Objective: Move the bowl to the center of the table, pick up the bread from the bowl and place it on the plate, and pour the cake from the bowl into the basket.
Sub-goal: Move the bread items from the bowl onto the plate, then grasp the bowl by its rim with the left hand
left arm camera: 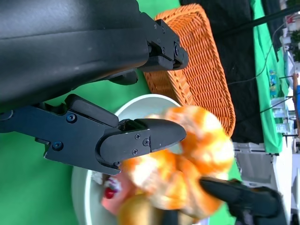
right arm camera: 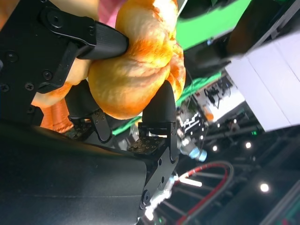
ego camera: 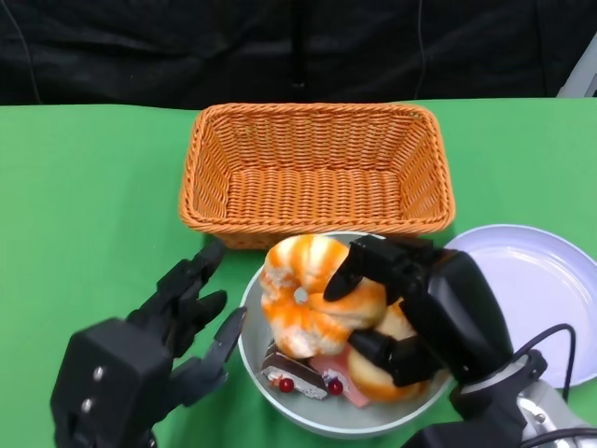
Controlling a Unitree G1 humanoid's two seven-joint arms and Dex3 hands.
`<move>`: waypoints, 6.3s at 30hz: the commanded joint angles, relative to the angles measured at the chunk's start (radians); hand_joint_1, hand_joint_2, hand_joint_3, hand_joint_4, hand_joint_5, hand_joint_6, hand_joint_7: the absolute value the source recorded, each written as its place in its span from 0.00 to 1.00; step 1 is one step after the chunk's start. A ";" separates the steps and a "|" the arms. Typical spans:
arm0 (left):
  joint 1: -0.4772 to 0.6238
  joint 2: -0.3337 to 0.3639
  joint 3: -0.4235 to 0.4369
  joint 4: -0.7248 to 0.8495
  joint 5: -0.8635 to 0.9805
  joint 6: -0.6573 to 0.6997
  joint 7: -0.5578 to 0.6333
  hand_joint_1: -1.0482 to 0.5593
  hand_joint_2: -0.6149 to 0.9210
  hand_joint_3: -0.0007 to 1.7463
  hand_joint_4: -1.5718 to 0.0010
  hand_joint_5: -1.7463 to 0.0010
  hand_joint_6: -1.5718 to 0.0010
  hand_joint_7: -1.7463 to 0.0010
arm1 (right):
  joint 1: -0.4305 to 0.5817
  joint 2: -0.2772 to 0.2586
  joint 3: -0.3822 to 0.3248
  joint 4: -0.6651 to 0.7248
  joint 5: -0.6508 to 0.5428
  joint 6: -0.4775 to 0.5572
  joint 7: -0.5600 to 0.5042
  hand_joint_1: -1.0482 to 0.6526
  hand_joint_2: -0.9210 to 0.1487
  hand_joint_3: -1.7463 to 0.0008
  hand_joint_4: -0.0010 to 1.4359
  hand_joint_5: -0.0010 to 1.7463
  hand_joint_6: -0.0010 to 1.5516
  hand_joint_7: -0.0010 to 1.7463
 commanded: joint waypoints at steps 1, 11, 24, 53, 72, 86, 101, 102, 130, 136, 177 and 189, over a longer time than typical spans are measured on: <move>0.046 0.030 0.020 -0.041 0.014 -0.044 -0.017 0.27 1.00 0.34 0.99 0.56 0.82 0.96 | -0.013 -0.015 -0.033 -0.051 0.037 -0.014 0.009 0.49 0.63 0.07 0.72 1.00 0.49 1.00; 0.119 0.024 0.049 -0.053 0.002 -0.100 -0.023 0.26 1.00 0.33 0.98 0.59 0.82 0.97 | 0.029 -0.019 -0.110 -0.213 0.205 -0.033 0.134 0.54 0.73 0.01 0.72 1.00 0.49 0.97; 0.110 0.019 0.051 -0.039 -0.006 -0.092 -0.038 0.26 1.00 0.34 0.96 0.61 0.82 0.98 | 0.084 0.005 -0.254 -0.435 0.428 0.079 0.319 0.59 0.71 0.00 0.73 1.00 0.52 0.92; 0.124 0.016 0.054 -0.063 -0.013 -0.082 -0.051 0.27 1.00 0.33 0.95 0.64 0.82 0.99 | 0.088 -0.124 -0.442 -0.274 0.274 0.216 0.300 0.60 0.74 0.03 0.71 1.00 0.51 0.95; 0.142 0.015 0.046 -0.089 -0.006 -0.069 -0.049 0.26 1.00 0.33 0.93 0.66 0.81 0.99 | 0.008 -0.158 -0.350 -0.063 0.225 0.408 0.379 0.61 0.57 0.22 0.65 1.00 0.47 0.96; 0.147 0.014 0.043 -0.102 -0.003 -0.051 -0.049 0.27 1.00 0.32 0.93 0.66 0.81 0.99 | -0.077 -0.209 -0.239 0.014 0.198 0.677 0.585 0.46 0.07 0.86 0.28 0.54 0.38 0.07; 0.143 0.018 0.050 -0.101 -0.007 -0.049 -0.053 0.27 1.00 0.32 0.92 0.67 0.80 0.99 | -0.040 -0.291 -0.144 -0.090 0.068 0.699 0.593 0.22 0.00 0.83 0.07 0.16 0.13 0.00; 0.143 0.018 0.050 -0.102 -0.008 -0.047 -0.053 0.27 1.00 0.32 0.92 0.67 0.80 0.99 | -0.036 -0.294 -0.144 -0.101 0.062 0.695 0.591 0.23 0.00 0.82 0.06 0.16 0.13 0.00; 0.128 0.094 0.052 -0.043 0.118 -0.275 -0.060 0.30 1.00 0.26 0.92 0.63 0.79 0.99 | 0.264 -0.216 -0.295 -0.641 0.146 0.666 0.562 0.31 0.00 0.77 0.00 0.42 0.18 0.02; 0.098 0.185 0.067 0.001 0.181 -0.431 -0.091 0.29 1.00 0.24 0.95 0.60 0.78 0.99 | 0.348 -0.171 -0.335 -0.741 0.242 0.614 0.557 0.35 0.00 0.83 0.00 0.56 0.20 0.04; -0.473 0.460 -0.277 0.602 1.204 -1.091 0.477 0.41 0.97 0.01 0.80 0.40 0.55 0.90 | 0.602 -0.051 -0.369 -0.925 0.361 0.426 0.566 0.40 0.03 0.83 0.00 0.63 0.18 0.12; -0.683 0.459 -0.570 0.887 1.406 -1.006 0.912 0.41 0.93 0.00 0.55 0.07 0.31 0.70 | 0.600 -0.030 -0.352 -0.926 0.352 0.431 0.562 0.40 0.09 0.76 0.00 0.65 0.00 0.45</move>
